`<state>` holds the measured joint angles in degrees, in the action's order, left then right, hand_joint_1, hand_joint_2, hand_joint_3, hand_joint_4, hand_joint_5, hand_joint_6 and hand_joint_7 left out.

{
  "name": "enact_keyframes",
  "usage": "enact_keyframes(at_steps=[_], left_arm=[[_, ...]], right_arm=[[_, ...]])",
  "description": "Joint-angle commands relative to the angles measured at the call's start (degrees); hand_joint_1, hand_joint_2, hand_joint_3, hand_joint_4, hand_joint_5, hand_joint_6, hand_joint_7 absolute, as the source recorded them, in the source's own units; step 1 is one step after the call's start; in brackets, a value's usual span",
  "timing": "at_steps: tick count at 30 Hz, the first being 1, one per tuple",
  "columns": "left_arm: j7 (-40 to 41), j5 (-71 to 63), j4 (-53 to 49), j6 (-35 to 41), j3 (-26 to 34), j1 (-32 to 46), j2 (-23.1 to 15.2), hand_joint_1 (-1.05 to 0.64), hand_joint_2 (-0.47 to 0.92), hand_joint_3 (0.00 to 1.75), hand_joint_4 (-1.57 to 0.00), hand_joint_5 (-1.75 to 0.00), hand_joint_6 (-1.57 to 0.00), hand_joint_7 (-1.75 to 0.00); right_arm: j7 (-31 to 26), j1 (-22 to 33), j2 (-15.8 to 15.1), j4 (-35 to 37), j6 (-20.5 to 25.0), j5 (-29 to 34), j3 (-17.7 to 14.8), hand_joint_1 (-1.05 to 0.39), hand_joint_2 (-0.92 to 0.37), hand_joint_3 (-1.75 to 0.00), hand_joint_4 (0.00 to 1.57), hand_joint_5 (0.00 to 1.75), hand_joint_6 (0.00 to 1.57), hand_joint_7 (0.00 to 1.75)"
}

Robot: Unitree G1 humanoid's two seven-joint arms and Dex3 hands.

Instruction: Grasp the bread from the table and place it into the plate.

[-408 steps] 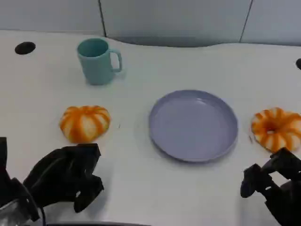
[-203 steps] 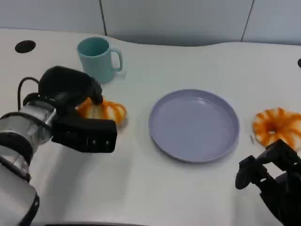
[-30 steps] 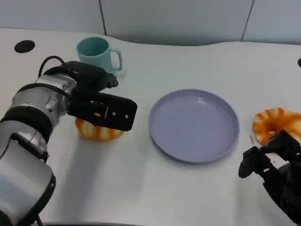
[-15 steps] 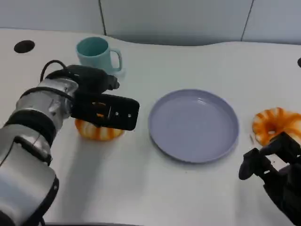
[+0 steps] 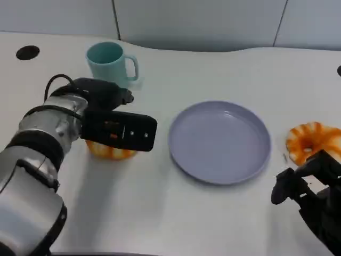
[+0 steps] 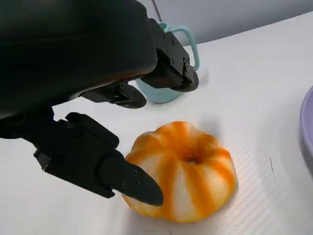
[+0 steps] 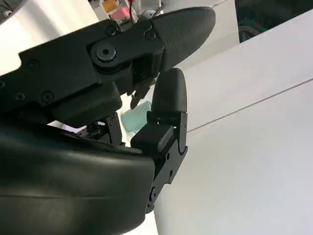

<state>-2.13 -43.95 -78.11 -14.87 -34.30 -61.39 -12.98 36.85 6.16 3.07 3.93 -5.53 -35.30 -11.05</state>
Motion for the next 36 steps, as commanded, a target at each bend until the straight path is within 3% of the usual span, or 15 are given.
enact_keyframes(at_steps=[1,36], left_arm=[[0.4,1.0,-0.3,0.0,1.0,1.7,-0.5,-0.30,0.73,0.00,-0.48,-0.02,-0.37,0.00],[3.3,1.2,-0.3,2.4,2.2,4.6,0.5,-0.24,0.74,0.00,-0.40,0.00,-0.31,0.00]], right_arm=[[0.3,0.7,-0.8,-0.5,0.1,-0.6,-0.5,-0.57,-0.92,-0.07,0.59,1.71,0.70,1.20],[2.7,2.1,-1.0,-1.2,-0.6,-0.7,-0.4,-0.56,-0.92,-0.08,0.58,1.73,0.67,1.23]])
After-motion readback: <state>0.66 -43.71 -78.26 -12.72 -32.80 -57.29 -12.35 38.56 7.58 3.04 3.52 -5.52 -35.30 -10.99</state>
